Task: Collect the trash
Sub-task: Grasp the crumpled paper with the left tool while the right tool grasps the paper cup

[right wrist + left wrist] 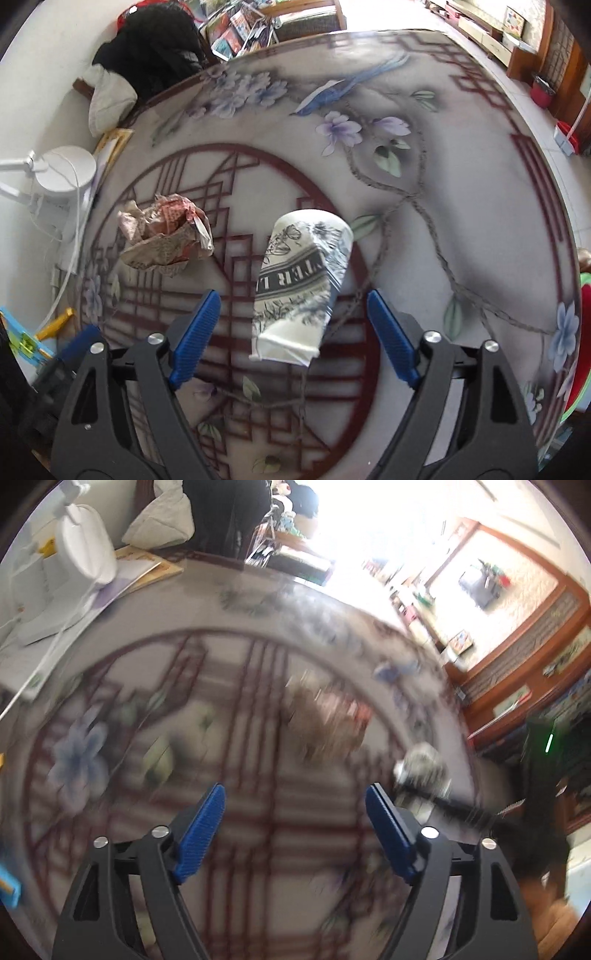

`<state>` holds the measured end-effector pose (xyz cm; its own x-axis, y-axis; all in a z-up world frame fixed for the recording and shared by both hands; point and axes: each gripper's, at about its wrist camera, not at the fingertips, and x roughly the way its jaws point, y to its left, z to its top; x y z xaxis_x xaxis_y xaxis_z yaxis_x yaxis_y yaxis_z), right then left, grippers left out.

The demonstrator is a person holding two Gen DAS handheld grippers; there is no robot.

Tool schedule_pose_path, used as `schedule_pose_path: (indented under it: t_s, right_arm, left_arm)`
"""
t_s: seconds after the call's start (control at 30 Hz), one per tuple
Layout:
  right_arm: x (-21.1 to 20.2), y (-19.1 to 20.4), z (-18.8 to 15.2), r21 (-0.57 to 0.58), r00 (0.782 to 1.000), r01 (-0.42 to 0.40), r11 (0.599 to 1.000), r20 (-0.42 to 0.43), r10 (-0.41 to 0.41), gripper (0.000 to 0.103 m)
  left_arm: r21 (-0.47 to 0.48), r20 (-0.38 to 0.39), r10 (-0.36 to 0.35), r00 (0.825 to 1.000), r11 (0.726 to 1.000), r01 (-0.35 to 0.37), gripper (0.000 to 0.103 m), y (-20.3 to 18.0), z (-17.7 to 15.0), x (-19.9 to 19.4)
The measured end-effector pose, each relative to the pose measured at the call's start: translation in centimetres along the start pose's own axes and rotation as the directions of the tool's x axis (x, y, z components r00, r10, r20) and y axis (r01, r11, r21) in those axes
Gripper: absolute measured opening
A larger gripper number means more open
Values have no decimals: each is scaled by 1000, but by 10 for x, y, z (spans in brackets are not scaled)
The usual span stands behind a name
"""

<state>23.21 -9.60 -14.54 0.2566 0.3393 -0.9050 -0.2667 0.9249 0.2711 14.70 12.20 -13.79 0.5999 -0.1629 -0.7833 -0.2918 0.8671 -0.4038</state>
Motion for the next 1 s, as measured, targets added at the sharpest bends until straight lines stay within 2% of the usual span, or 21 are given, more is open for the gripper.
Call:
schedule_pose_path:
  t_s: [0.03, 0.07, 0.1, 0.23, 0.43, 0.5, 0.53, 0.6, 0.67, 0.87, 1.0]
  right_arm:
    - [4, 2, -1, -17, 1000, 5, 1000, -12, -5, 64]
    - [7, 3, -1, -26, 1000, -2, 1000, -24, 1, 44]
    - [8, 2, -3, -23, 999, -26, 999, -32, 26, 38]
    - [-15, -4, -16, -27, 996, -89, 996, 10, 89, 38]
    - [-48, -6, -40, -82, 995, -88, 993, 49, 92, 38]
    - [-53, -9, -45, -56, 993, -100, 993, 53, 103, 38]
    - [-55, -12, -47, -42, 993, -105, 994, 57, 107, 38]
    - [-62, -17, -54, -20, 992, -109, 994, 68, 110, 38]
    - [-67, -19, -60, -17, 992, -101, 995, 77, 102, 38]
    - [-85, -22, -72, -3, 990, -98, 995, 106, 98, 38]
    - [-92, -16, -84, -6, 988, -110, 994, 107, 110, 38]
  left_arm:
    - [5, 11, -10, 1000, 1000, 10, 79, -5, 10, 8]
    - [13, 15, -9, 1000, 1000, 9, 79, -8, 16, 14]
    - [23, 16, -11, 1000, 1000, 11, 79, -12, 21, 20]
    - [48, 24, -3, 1000, 999, 2, 81, -24, 39, 47]
    - [60, -22, 21, 1000, 998, -20, 79, -34, 51, 83]
    - [75, -46, 22, 999, 997, -18, 60, -35, 50, 89]
    - [81, -52, 24, 998, 997, -20, 57, -35, 49, 91]
    - [82, -45, 11, 999, 997, -8, 48, -33, 46, 87]
    - [62, -48, -5, 999, 998, 8, 44, -30, 44, 80]
    - [51, -31, -23, 999, 998, 25, 41, -28, 18, 38]
    - [68, -26, -9, 1000, 998, 11, 41, -34, -8, 7]
